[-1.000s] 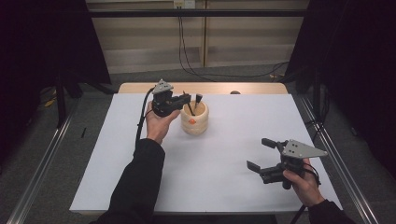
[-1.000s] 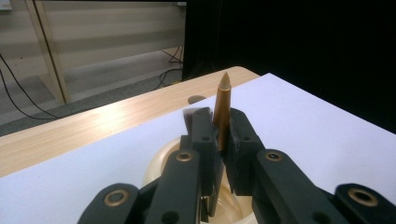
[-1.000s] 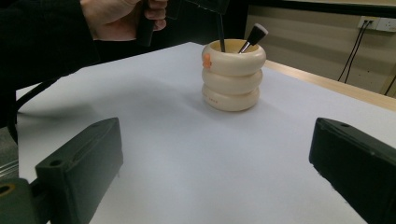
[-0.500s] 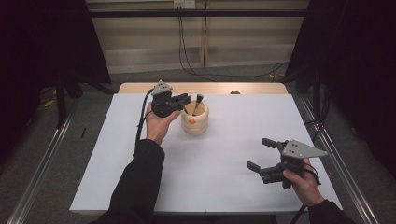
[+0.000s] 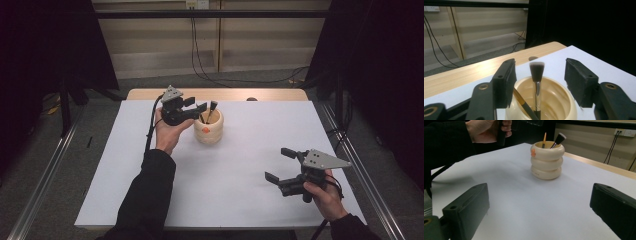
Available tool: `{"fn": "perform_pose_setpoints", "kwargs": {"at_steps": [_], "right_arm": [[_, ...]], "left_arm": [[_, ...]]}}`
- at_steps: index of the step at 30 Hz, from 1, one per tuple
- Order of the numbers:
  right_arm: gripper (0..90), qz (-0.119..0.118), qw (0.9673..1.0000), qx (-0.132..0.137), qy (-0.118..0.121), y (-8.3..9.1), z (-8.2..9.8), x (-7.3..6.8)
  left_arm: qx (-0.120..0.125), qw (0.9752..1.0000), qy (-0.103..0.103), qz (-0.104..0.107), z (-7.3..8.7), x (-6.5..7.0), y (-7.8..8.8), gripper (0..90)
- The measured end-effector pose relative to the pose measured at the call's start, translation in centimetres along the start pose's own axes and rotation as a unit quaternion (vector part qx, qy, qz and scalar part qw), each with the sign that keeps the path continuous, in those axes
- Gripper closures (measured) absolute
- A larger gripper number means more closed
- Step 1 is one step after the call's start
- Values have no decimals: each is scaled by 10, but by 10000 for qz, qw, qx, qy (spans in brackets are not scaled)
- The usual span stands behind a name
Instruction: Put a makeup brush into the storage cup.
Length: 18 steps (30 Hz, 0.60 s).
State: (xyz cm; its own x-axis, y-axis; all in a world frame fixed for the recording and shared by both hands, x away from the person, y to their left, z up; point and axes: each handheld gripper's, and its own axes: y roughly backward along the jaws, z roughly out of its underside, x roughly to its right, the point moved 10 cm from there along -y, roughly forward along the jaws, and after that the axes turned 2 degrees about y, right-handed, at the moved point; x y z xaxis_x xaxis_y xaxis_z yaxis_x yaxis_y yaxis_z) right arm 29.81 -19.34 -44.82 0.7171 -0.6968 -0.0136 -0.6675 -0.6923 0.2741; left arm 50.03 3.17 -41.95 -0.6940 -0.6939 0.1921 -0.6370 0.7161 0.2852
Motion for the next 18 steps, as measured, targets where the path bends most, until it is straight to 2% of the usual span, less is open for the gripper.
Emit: {"fn": "perform_pose_setpoints", "kwargs": {"at_steps": [2, 3, 6, 9, 10, 11, 12, 13, 14, 18], "right_arm": [[22, 0, 10000, 20, -24, 0, 0, 1], [22, 13, 10000, 10, -29, 1, 0, 1], [21, 38, 10000, 27, -35, 2, 0, 2], [17, 57, 10000, 25, -60, 2, 1, 2], [14, 76, 9999, 32, -65, 2, 1, 3], [13, 64, 9999, 54, -66, 1, 0, 3], [13, 70, 9999, 60, -67, 1, 0, 3], [10, 70, 9999, 68, -78, 1, 1, 3], [7, 94, 9999, 51, -97, 1, 1, 4], [6, 116, 9999, 89, -77, 1, 0, 5]], "left_arm": [[7, 10000, 6, 44, -1, 0, 1, 363], [11, 10000, 8, -35, -1, -1, 2, 337], [62, 10000, 37, 41, -3, 0, 3, 218], [54, 10000, 16, -22, -3, -1, 3, 106], [40, 9999, 45, -126, -3, -2, 4, 64], [30, 10000, 30, -83, -3, -2, 5, 40], [112, 9999, 91, -31, -5, -1, 5, 36], [86, 9999, 38, -55, -5, -2, 6, 30], [164, 9999, 2, -2, -7, -1, 6, 21], [137, 9999, 41, -49, -8, -1, 9, 18]]}}
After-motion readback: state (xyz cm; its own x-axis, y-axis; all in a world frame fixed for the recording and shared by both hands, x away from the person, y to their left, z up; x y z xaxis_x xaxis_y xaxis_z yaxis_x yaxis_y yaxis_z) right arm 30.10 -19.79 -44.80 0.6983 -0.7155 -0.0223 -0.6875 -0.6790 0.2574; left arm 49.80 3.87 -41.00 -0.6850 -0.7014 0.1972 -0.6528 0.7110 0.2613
